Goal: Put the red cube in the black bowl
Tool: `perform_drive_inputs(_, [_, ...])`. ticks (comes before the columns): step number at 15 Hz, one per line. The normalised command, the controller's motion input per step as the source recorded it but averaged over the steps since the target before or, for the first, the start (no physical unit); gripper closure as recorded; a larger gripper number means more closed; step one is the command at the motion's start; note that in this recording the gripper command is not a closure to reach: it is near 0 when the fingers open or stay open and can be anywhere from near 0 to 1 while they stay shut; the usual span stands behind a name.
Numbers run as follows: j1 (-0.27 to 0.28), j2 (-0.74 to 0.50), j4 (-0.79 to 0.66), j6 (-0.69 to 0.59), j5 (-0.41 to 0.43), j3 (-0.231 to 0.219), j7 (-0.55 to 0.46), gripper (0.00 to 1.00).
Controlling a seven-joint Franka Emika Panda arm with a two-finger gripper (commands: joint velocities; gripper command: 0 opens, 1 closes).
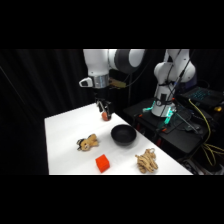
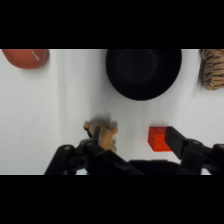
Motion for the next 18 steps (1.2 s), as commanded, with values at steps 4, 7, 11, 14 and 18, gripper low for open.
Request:
perform_drive_inputs(4, [0.018,0.06,0.07,0.02,-0.014,0.039,0.05,0.00])
perform_drive_inputs(7, [0.080,0.18,0.23,0.02,-0.081,0.069,0.16,0.00])
perform_drive_inputs(11, [0.099,0.26,0.35,0.05,-0.153,0.047,0.28,0.00])
perform_drive_inputs(14, [0.099,0.33,0.41,0.12,-0.173,0.002,0.34,0.00])
perform_drive_inputs(18, [0.098,0.35,0.40,0.18,-0.111,-0.027,0.32,0.00])
